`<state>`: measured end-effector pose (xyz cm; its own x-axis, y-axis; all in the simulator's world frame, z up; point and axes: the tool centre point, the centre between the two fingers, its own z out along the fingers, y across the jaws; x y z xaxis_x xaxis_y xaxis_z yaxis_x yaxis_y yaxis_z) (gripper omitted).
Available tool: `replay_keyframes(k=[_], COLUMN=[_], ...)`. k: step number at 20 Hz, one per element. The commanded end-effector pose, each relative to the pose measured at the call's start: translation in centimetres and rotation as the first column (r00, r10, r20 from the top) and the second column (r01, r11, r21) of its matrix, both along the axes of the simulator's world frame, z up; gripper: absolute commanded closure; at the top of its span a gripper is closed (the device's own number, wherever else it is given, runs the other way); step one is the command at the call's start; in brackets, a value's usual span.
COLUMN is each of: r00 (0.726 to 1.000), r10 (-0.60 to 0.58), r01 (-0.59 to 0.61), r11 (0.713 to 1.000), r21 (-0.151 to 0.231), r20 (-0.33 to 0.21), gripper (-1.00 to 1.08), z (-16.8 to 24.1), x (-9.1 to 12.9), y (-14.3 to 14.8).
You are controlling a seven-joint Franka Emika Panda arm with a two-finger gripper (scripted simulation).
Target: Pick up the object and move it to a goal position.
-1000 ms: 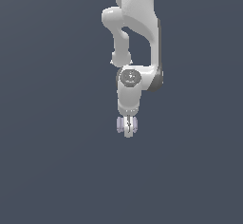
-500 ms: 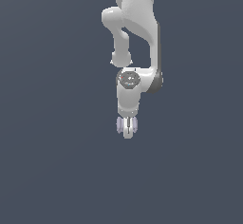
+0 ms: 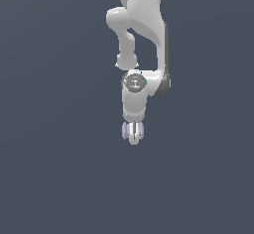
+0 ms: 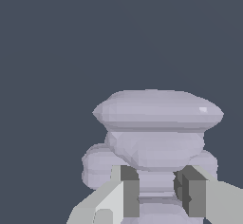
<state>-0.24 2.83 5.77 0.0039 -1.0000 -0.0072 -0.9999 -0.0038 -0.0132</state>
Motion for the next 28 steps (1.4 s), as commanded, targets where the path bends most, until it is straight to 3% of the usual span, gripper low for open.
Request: replay_keyframes(k=[1,8,20,28], r00=[1.0,1.0,1.0,1.0], r10=[0.001,0.002,0.003,0.003], r01=[-0.001,-0.002,-0.003,-0.003], r11=[1.0,1.0,1.0,1.0], r21=[-0.001,-0.002,-0.006,-0.007], r20=[-0.004,-0.006,-0.012,-0.013], gripper=[1.08,1.08,1.08,1.08], z=[-0.2,-0.3,-0.6,-0.7], x=[-0.3,-2.0,-6.9,-8.0], y=[0.3,3.6,13.6,16.2])
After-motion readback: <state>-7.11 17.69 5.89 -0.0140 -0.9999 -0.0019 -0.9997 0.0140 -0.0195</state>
